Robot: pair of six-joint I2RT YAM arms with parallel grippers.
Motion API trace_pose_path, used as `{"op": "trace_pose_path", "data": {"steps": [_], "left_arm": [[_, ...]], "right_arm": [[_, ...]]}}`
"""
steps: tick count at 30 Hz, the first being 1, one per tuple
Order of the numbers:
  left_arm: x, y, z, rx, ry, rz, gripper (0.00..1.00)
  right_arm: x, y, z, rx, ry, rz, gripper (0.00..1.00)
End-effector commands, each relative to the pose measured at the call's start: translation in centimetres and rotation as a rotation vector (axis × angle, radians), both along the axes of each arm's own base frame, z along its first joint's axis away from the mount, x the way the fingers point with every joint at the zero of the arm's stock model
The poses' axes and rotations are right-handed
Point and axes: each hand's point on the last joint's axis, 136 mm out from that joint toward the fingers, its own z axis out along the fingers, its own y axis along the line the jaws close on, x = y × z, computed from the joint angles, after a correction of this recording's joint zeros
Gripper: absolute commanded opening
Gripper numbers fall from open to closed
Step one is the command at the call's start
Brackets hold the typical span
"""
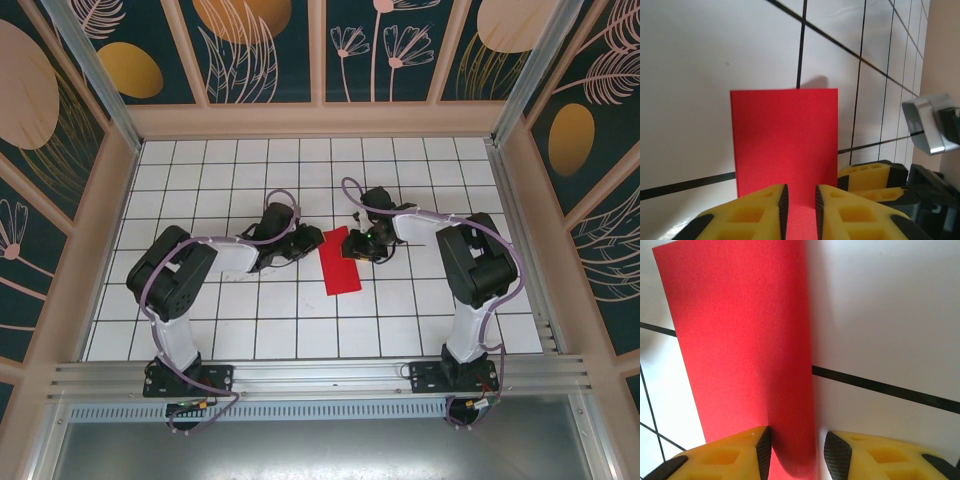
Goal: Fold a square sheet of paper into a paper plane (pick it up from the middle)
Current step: Hold the square sheet of paper at the center of the table.
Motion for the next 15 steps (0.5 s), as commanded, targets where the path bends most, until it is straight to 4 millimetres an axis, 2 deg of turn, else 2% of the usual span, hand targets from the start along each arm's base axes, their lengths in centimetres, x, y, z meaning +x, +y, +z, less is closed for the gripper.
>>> {"op": "trace_pose_path", "data": {"steps": [1,9,15], "left_arm": [[0.0,-1.7,0.5,-0.032,-0.017,-0.057,0.22],[-0.5,-2.6,-0.6,-0.026,0.007,-0.08,0.1],[-0.7,-2.5,-1.9,0.005,0.034,-0.085,0.04]], "right_arm": [[-2.4,-5.4,-9.5,-0.293,0.081,-0.013,0.43],[-2.4,-5.3,-9.5,-0.295,0.084,-0.017,0.43],[-2.5,-5.4,-9.6,-0.302,0.084,-0.012,0.44]]}}
